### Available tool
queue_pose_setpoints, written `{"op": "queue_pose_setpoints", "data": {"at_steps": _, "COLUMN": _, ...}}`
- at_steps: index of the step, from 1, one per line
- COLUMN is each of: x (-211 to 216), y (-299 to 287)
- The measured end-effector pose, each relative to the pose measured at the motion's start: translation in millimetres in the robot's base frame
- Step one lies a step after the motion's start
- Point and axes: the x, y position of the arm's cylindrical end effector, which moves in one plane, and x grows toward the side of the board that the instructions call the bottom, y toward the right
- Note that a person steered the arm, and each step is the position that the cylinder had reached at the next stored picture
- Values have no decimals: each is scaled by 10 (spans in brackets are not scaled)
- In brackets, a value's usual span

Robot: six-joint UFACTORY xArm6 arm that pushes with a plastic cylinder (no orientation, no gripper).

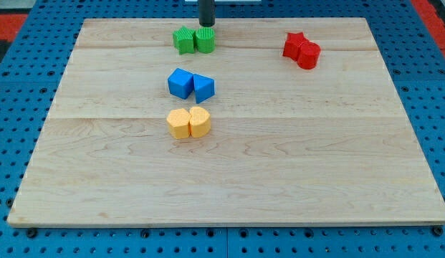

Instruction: Push the green circle into the green star

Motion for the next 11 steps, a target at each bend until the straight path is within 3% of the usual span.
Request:
{"op": "queue_pose_setpoints", "data": {"at_steps": 4, "x": 52, "y": -24}}
{"op": "queue_pose_setpoints", "data": {"at_steps": 7, "x": 177, "y": 764}}
{"op": "queue_pose_setpoints", "data": {"at_steps": 8, "x": 341, "y": 689}}
{"op": "queue_pose_setpoints", "data": {"at_steps": 9, "x": 373, "y": 229}}
{"op": "queue_pose_setpoints", "data": {"at_steps": 11, "x": 373, "y": 182}}
